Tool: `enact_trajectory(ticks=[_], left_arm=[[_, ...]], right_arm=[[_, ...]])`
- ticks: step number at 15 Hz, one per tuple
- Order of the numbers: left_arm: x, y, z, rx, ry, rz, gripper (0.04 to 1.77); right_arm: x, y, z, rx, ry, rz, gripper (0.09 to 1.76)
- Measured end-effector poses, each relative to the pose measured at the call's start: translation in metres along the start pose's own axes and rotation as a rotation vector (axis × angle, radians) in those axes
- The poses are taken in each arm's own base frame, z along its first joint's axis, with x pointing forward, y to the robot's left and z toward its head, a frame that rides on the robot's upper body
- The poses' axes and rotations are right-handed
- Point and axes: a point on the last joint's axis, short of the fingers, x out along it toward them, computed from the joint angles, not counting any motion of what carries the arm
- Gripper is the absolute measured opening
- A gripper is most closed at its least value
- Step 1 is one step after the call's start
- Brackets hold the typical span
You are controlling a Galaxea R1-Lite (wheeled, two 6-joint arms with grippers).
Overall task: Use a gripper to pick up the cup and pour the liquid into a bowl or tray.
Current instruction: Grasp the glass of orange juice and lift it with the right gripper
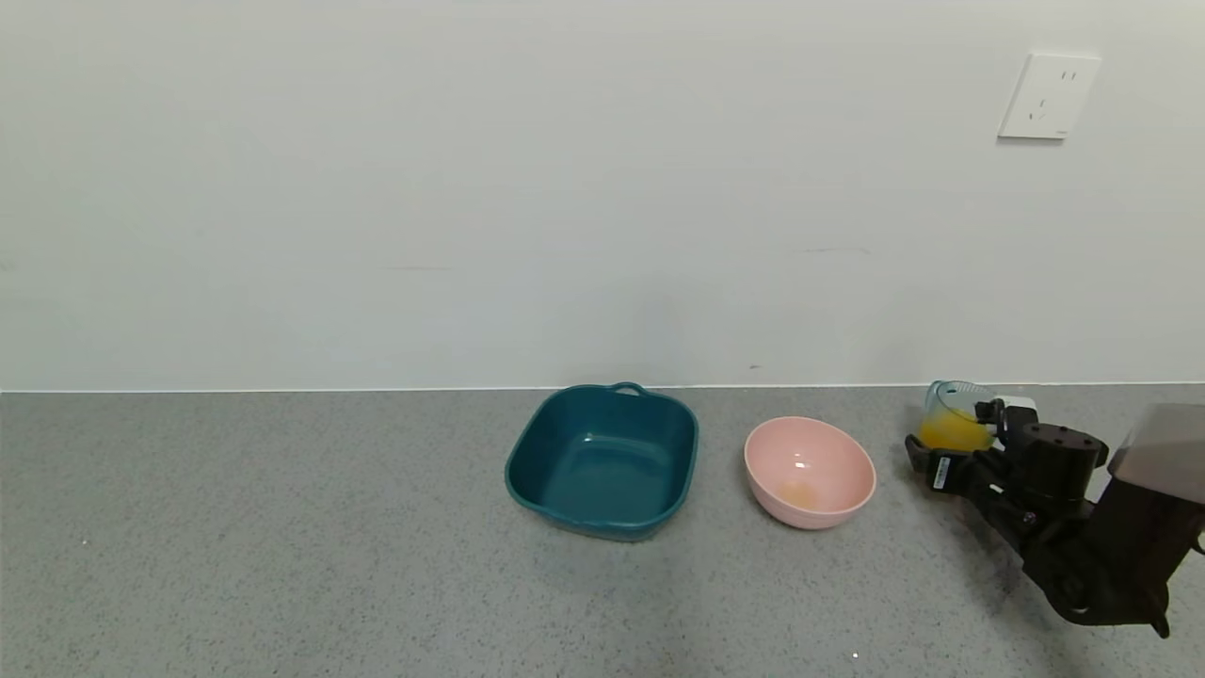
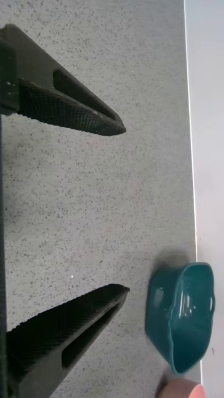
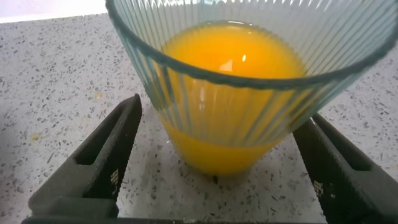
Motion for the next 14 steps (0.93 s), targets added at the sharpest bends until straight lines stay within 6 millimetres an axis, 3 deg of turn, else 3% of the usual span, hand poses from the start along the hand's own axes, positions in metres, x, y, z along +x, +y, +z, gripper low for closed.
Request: enact_trajectory(ticks=[14], left_arm=[[0.0, 0.0, 0.0, 0.0, 0.0, 0.0, 1.72]], right_arm=[[0.019, 0.0, 0.0, 0.007, -0.042, -0.002, 1.71]])
